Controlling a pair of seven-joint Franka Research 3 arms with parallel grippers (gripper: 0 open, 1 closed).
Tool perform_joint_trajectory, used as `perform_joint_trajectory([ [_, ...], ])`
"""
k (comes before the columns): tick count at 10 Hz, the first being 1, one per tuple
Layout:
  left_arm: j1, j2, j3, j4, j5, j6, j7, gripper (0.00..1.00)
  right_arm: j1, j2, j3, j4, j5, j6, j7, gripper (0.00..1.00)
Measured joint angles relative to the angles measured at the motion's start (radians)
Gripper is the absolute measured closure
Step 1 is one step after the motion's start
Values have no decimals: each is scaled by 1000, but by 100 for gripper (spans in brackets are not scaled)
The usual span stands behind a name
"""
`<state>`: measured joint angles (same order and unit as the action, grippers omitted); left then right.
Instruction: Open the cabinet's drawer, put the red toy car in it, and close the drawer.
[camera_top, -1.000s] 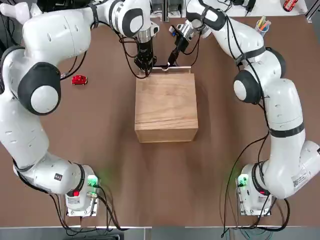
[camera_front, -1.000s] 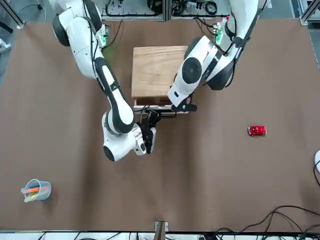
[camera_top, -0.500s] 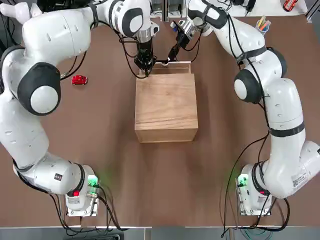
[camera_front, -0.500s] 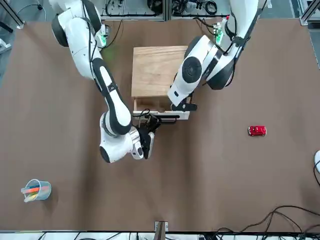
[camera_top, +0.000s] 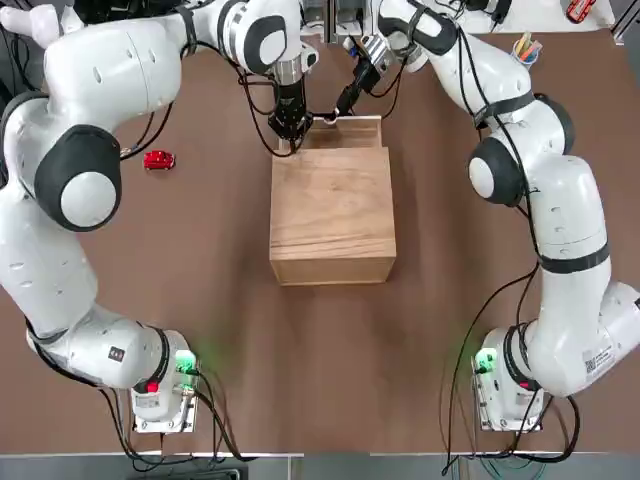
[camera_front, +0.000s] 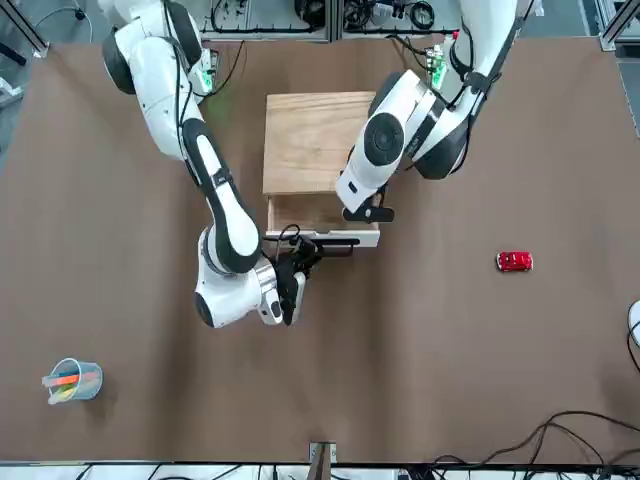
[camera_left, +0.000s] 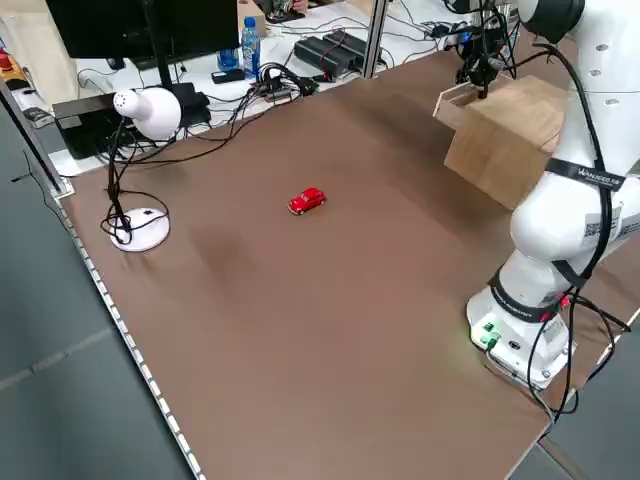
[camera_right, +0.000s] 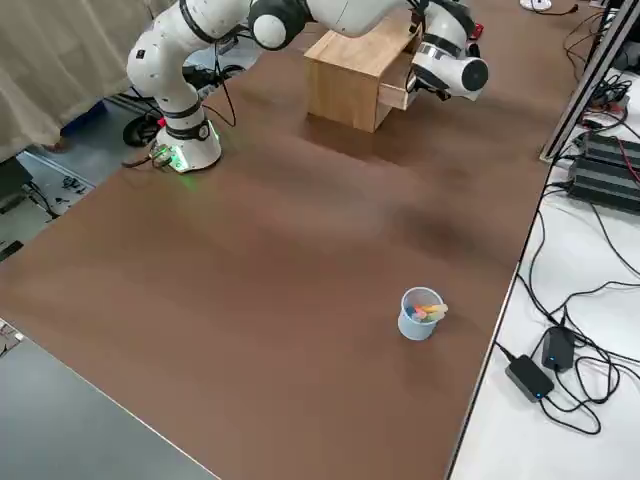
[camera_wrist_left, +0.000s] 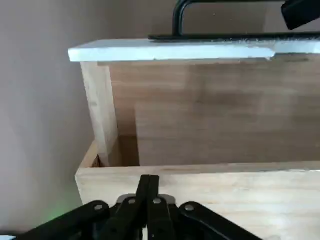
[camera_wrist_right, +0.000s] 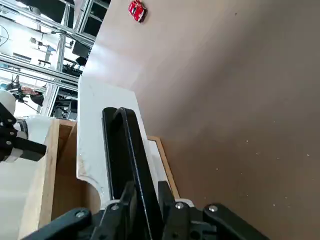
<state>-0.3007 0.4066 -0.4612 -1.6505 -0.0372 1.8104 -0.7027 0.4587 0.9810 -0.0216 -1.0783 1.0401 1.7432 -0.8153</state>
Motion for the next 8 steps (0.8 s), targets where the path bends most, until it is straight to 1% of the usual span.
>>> perform_joint_trajectory([
  [8,0,0,0,0,0,0,0,97,-4,0,0,1,9,34,2,72],
])
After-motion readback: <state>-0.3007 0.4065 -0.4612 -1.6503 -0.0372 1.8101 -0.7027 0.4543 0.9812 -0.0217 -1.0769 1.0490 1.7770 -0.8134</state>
